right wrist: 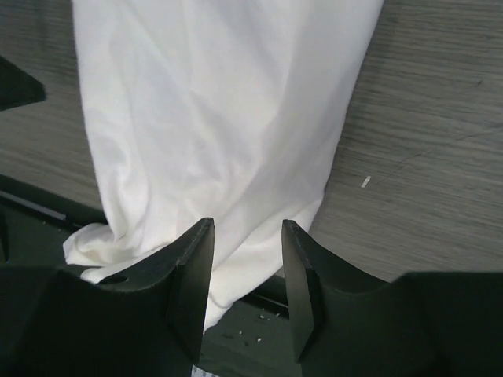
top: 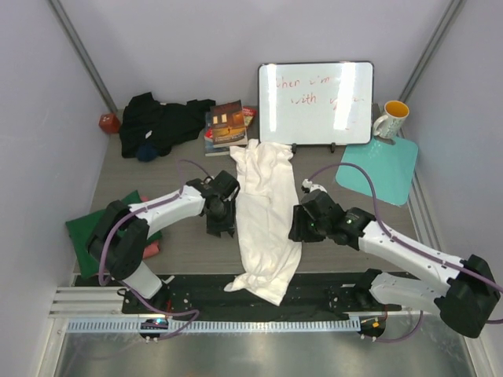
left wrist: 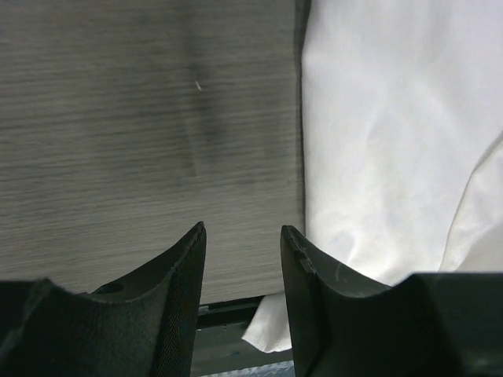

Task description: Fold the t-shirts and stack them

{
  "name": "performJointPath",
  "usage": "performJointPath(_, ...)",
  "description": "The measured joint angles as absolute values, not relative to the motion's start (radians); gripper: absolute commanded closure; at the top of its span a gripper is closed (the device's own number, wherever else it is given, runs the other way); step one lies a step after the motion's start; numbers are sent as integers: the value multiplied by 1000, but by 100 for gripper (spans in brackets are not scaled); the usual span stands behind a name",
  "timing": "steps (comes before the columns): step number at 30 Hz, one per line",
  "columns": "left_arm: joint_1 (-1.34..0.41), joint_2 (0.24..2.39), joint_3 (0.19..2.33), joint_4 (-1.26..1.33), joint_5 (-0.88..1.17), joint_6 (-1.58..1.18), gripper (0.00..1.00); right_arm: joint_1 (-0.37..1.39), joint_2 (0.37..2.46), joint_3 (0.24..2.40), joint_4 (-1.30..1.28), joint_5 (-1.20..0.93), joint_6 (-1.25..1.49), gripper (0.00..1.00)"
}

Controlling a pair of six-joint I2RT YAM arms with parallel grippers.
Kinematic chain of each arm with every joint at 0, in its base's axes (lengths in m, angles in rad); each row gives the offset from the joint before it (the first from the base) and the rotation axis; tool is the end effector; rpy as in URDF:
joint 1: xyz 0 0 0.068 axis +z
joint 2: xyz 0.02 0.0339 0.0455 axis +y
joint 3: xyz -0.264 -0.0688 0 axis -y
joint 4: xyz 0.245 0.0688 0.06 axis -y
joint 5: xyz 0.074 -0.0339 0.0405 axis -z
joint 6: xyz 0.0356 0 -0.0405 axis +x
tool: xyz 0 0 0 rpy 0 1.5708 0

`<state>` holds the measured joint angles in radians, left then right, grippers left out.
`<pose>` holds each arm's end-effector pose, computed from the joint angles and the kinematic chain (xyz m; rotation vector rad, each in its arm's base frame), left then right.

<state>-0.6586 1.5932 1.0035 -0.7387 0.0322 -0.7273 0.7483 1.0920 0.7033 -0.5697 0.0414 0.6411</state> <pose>0.2280 -0.1779 0.1847 -0.0960 2.9622 -0.2673 0.1555 0.1424 0.2208 -0.1225 2.6005 0.4855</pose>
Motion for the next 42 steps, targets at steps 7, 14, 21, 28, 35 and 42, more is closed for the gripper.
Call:
performJointPath(7,-745,1528,892,-673,99,-776,55,883,1003,691,-626,56,775,52)
performJointPath(14,-840,1512,819,-621,137,-828,55,1098,1024,636,-666,97,924,50)
performJointPath(21,-888,1540,819,-572,160,-850,55,1213,1050,561,-650,133,1059,48)
performJointPath(28,-907,1546,818,-545,170,-865,55,1245,1093,501,-582,139,1122,46)
performJointPath(35,-910,1528,788,-508,196,-888,55,1248,1120,467,-489,126,1137,46)
performJointPath(42,-914,1466,728,-524,220,-903,55,1248,1154,459,-397,96,1132,60)
